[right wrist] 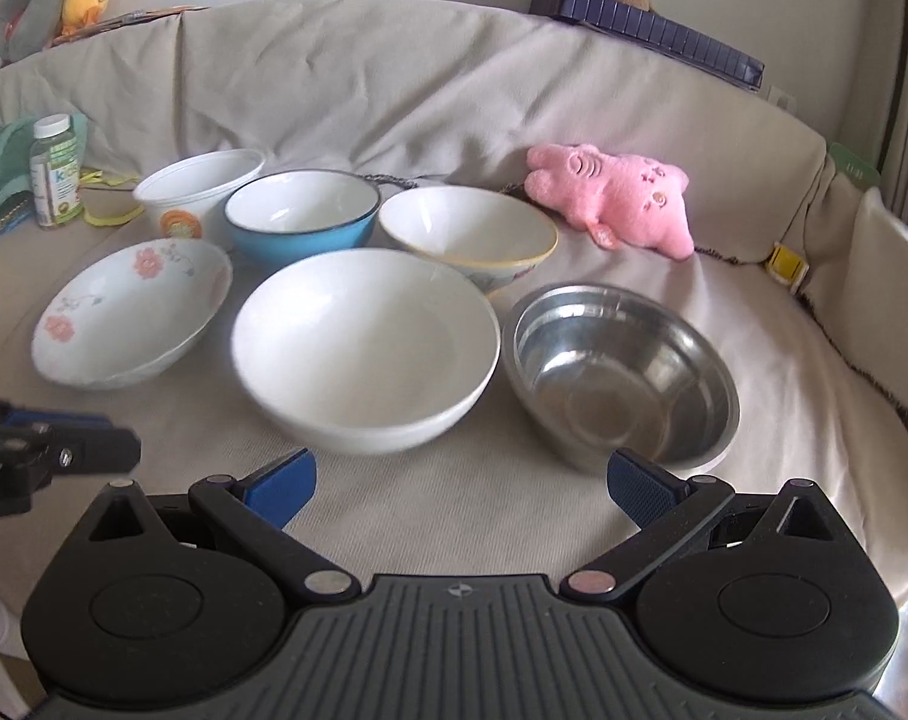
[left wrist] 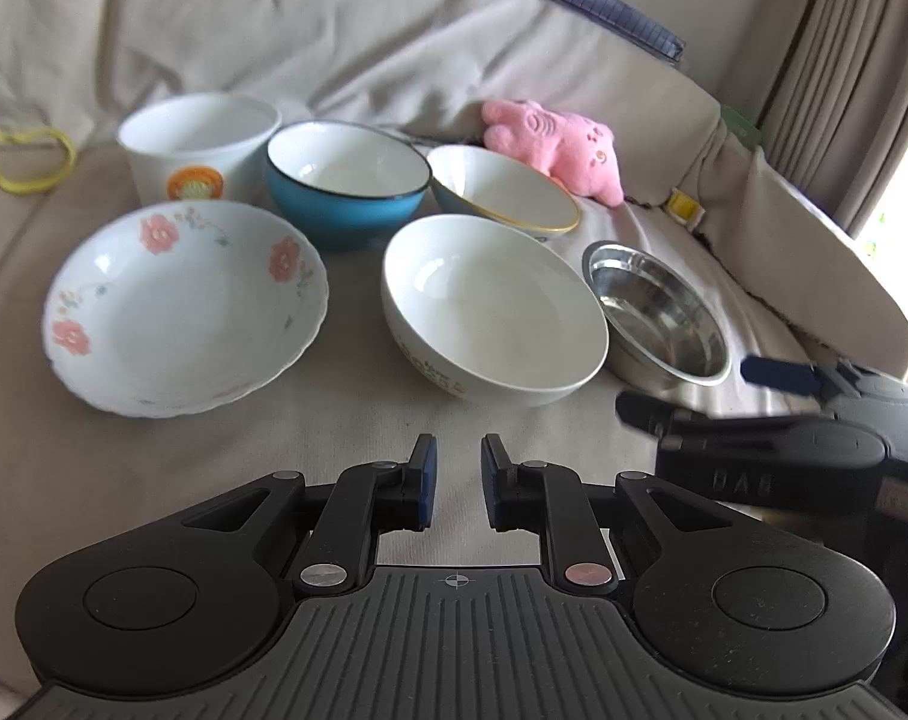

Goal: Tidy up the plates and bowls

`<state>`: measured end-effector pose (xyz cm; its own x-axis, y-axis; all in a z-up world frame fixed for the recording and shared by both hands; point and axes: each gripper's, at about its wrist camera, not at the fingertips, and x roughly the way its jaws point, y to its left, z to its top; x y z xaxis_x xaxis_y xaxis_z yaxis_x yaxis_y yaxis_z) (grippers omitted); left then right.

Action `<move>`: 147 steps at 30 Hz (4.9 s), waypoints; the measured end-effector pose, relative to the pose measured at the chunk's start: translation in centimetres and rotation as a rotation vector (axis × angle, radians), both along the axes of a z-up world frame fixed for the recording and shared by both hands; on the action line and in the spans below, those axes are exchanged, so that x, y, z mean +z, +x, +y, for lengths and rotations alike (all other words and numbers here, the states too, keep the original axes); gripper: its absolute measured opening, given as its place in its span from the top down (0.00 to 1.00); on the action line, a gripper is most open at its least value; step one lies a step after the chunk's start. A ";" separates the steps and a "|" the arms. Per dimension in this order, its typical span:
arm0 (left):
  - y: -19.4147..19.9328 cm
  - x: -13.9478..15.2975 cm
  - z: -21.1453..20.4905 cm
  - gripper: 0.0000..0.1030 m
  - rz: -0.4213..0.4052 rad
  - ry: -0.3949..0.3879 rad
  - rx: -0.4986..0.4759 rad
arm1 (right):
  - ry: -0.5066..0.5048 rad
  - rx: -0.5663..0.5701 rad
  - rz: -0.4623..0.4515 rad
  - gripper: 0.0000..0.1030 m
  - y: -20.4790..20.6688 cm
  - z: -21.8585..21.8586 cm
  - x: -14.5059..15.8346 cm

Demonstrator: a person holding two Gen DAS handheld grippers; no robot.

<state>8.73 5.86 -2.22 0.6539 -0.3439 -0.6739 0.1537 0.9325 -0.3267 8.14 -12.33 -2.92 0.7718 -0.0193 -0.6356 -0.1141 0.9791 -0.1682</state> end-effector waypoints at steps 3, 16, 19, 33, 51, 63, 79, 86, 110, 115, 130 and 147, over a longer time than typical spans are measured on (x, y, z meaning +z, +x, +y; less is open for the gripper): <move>1.7 -0.7 0.8 0.83 0.035 0.023 -0.024 | -0.042 -0.017 -0.019 0.00 2.7 0.1 0.8; 5.1 -0.2 16.0 0.83 0.006 -0.072 0.430 | 0.174 0.289 0.202 0.00 14.2 9.1 4.5; 6.4 -0.7 18.2 0.83 0.015 -0.046 0.480 | 0.214 0.325 0.321 0.09 17.1 12.3 3.6; 7.7 -5.1 20.2 0.83 0.102 -0.142 0.472 | 0.110 0.261 0.529 0.21 21.5 17.8 -2.4; 10.0 -6.6 19.6 0.70 0.149 -0.139 0.391 | 0.100 0.262 0.562 0.23 20.6 20.2 -4.6; 11.5 -6.2 20.5 0.63 0.111 -0.087 0.409 | 0.129 0.308 0.573 0.23 18.0 20.4 -4.4; 10.1 -0.1 15.6 0.63 -0.065 -0.069 0.337 | 0.275 0.151 0.271 0.19 12.2 7.0 3.2; 12.4 -0.8 4.8 0.63 0.009 -0.074 0.075 | 0.366 0.052 0.269 0.17 6.8 -0.8 0.7; 17.1 -5.5 -4.3 0.66 0.151 0.160 0.024 | 0.735 -0.173 0.296 0.03 10.1 -5.0 -7.8; 15.9 -5.2 -4.7 0.67 0.171 0.180 0.009 | 0.784 -0.178 0.280 0.04 9.4 -6.1 -8.0; 10.0 -3.9 -4.1 0.74 0.159 0.161 -0.004 | 0.667 -0.193 0.300 0.00 8.9 -5.4 -7.8; 12.6 -1.9 -4.3 0.74 0.048 0.262 -0.009 | 0.710 -0.162 0.326 0.02 8.9 -5.9 -7.5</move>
<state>21.34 1.53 -4.08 0.6168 -0.1593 -0.7709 0.1521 0.9850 -0.0818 17.07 -18.24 -10.44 0.5672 0.3789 -0.7313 0.1025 0.8485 0.5192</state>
